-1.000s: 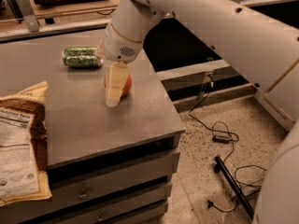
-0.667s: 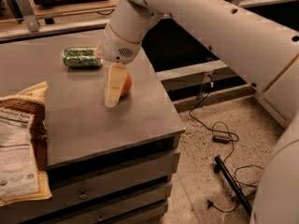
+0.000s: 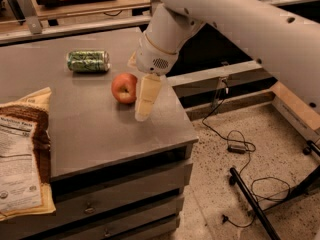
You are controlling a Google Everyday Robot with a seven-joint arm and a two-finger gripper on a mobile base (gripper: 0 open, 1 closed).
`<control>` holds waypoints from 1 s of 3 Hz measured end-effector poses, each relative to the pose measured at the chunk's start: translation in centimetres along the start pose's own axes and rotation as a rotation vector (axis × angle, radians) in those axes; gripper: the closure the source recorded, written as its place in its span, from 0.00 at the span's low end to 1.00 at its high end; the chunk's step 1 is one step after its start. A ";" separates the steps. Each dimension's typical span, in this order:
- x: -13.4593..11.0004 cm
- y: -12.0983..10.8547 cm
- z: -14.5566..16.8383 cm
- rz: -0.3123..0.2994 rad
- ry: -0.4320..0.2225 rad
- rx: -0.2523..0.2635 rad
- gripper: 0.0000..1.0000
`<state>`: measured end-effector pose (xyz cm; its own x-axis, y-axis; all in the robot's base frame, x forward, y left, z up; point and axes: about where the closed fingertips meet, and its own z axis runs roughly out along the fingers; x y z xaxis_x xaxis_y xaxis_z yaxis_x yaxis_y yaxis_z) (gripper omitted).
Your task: Pick apple
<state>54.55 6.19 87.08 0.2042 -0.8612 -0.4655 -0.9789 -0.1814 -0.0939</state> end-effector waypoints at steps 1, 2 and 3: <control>0.1 -2.4 1.2 0.028 0.011 -0.007 0.00; 0.0 -2.4 1.3 0.027 0.011 -0.008 0.04; 0.0 -2.3 1.5 0.026 0.011 -0.011 0.34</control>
Offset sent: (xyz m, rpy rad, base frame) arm 0.0382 0.0108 -0.0122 -0.0204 0.0272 -0.0409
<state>56.84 7.33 86.04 0.1788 -0.8708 -0.4579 -0.9838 -0.1639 -0.0725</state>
